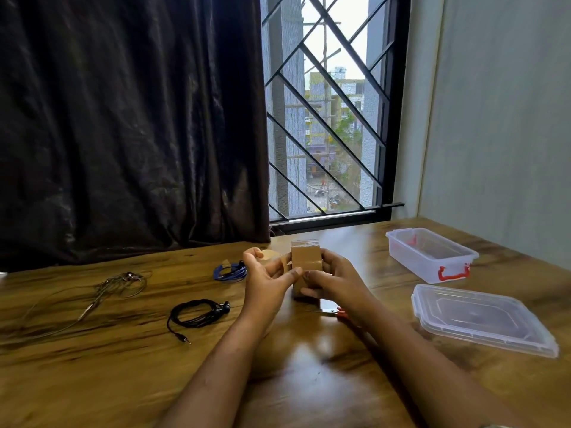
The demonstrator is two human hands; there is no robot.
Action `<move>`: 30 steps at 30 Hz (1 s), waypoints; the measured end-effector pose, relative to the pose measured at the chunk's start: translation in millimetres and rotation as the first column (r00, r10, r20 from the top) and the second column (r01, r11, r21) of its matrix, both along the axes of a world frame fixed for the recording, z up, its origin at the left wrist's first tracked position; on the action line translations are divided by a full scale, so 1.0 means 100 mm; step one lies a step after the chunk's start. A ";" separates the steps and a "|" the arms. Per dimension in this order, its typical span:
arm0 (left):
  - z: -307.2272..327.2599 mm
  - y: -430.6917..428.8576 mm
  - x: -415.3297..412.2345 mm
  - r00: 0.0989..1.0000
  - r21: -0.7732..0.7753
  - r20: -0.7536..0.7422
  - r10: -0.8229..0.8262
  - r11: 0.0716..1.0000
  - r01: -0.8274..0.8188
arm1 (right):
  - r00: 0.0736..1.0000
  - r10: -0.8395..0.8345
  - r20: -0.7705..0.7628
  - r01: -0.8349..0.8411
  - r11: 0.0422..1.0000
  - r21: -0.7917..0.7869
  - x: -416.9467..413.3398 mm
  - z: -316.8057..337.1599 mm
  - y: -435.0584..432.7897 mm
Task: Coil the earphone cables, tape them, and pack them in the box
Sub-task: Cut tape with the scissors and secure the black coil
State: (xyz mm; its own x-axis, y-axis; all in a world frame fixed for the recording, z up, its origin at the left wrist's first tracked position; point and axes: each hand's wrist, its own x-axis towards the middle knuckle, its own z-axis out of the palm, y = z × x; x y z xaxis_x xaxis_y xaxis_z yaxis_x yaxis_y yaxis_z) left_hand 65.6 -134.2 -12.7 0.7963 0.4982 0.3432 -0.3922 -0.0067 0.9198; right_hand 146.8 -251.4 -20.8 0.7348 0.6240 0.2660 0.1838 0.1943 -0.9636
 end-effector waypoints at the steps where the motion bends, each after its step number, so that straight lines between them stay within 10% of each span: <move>1: 0.00 0.00 0.01 1.000 0.009 -0.001 0.002 1.000 -0.002 | 1.000 0.001 -0.005 -0.001 1.000 0.000 0.01 -0.01 0.01; 6: -0.01 0.00 0.00 0.992 0.233 0.042 0.117 0.965 -0.124 | 0.999 0.012 -0.039 -0.011 0.999 0.043 0.02 0.00 0.00; 15: -0.05 -0.07 -0.07 0.896 0.699 0.169 0.410 0.591 -0.402 | 0.993 0.043 -0.108 -0.031 0.993 0.110 -0.01 0.03 0.01; 30: -0.07 -0.13 -0.09 0.868 0.793 0.212 0.450 0.440 -0.422 | 0.992 0.008 -0.126 0.006 0.994 0.107 0.00 0.02 0.03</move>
